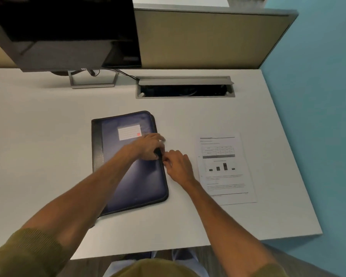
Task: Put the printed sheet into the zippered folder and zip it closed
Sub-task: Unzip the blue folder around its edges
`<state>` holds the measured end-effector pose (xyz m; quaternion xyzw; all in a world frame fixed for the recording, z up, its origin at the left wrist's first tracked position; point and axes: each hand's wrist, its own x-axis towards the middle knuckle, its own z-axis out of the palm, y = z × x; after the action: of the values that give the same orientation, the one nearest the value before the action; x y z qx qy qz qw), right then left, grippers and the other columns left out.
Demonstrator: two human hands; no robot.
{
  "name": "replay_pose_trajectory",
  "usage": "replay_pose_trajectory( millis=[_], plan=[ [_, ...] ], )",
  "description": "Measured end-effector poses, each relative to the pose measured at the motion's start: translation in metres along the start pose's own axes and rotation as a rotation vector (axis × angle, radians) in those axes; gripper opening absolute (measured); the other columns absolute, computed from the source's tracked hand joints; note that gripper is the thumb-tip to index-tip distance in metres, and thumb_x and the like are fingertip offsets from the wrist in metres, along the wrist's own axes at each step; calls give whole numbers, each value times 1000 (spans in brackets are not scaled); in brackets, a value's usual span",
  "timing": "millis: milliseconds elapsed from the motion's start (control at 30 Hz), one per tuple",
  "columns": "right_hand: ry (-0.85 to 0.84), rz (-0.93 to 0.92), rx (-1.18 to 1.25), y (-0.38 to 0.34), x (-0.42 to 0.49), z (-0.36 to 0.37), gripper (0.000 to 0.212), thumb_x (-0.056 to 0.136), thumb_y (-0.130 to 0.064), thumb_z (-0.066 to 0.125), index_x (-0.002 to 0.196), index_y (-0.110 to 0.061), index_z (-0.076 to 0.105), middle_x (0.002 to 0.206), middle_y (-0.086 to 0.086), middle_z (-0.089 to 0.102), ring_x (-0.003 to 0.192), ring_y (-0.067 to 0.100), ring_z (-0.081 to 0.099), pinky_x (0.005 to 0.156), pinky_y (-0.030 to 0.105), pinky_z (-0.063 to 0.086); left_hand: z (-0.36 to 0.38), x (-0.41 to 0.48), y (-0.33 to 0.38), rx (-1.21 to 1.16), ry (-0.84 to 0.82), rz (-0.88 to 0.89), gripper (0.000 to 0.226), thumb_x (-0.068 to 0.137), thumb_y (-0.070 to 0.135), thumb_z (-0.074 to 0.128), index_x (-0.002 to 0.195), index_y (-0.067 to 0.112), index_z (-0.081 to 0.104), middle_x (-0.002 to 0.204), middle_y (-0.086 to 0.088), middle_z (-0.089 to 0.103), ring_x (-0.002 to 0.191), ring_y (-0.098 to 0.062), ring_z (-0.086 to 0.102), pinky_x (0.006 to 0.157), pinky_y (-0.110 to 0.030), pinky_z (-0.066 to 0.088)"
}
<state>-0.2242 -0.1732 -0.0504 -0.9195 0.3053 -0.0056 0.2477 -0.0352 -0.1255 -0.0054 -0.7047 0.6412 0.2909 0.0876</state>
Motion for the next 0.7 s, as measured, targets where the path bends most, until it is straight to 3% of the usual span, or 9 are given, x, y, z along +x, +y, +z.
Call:
replay_pose_trajectory(
  millis=[67,500,600,700],
  plan=[
    [-7,-4,-15,1,0,0,21,110,-28,53,123,-19,67,120,3,72,110,24,64,99,42,52,8,-6,6,59,-2,-8,49,97,31,71,145,27,61,172,-2,31,163,-26,26,134,-49,26],
    [-35,-8,33,20,-66,5,7,100,-13,60,98,-14,67,102,0,71,101,23,61,91,40,46,-9,-17,23,78,26,-61,34,103,22,65,137,25,61,165,-4,35,156,-29,34,127,-49,37],
    [-60,-3,51,27,-87,6,5,96,-11,62,94,-14,66,97,-1,70,97,22,60,90,44,47,-4,-20,27,42,86,-108,36,102,19,65,137,25,61,163,-3,36,157,-28,32,128,-48,34],
    [-36,6,66,24,-100,8,7,97,-13,62,95,-16,68,98,-3,71,98,20,61,88,43,48,11,-27,34,-75,171,-197,44,103,18,64,146,24,56,172,-4,29,165,-29,19,134,-53,23]
  ],
)
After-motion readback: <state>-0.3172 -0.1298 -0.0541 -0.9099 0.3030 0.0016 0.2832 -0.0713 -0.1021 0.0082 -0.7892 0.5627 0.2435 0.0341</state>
